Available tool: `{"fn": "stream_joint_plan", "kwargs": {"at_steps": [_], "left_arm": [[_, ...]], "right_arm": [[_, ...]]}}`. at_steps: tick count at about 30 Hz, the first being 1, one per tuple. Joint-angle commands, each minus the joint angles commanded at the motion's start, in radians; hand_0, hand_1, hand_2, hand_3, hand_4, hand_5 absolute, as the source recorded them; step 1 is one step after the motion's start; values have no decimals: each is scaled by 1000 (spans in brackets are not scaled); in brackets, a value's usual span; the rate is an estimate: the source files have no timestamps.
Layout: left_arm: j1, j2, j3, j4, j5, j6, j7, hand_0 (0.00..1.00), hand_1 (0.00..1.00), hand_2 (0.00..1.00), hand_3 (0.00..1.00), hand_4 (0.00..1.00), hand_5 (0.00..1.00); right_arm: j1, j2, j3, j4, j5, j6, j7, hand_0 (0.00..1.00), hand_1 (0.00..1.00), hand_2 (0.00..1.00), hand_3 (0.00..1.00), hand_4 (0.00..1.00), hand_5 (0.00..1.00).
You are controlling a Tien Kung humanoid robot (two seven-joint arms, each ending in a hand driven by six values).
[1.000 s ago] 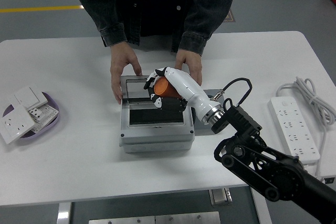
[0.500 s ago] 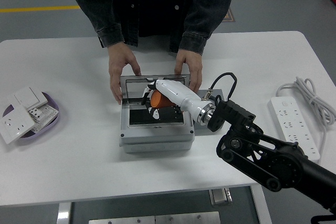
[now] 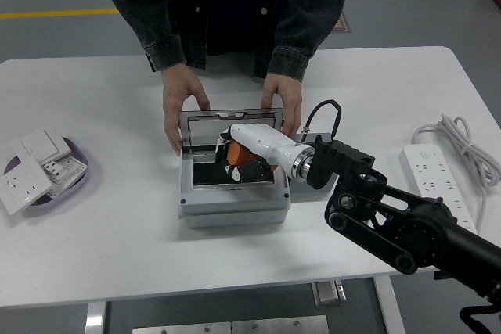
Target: Pick up the cylinder from the cube,place it in the box,flap close box
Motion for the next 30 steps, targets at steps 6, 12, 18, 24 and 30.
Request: {"fn": "stream_joint_plan", "kwargs": {"at_steps": [6,12,18,24,30], "left_arm": [[1,0,6,0,-5,0,-4,637,662,585,675,730,328],[1,0,12,0,-10,0,-7,636,662,585,675,730,327],[4,-1,20,0,-16,0,-9,637,662,585,674,730,328],[7,-2,23,0,-23,0,-11,636,662,585,674,730,327],[9,-3,23,0,-23,0,-10,636,662,585,673,729,327]], "right_arm": [[11,-2,-8,-1,2,10,-10,790,723,732,728,564,186],[8,-11,-10,-8,68,-2,13,810,727,743,731,634,220],[-23,-41,1,-16,216,-22,93,812,728,747,736,636,209],[-78,-87,49,41,397,-53,198,811,722,746,734,658,237],[-89,-123,129,162,534,-86,216,794,707,733,725,666,259]]}}
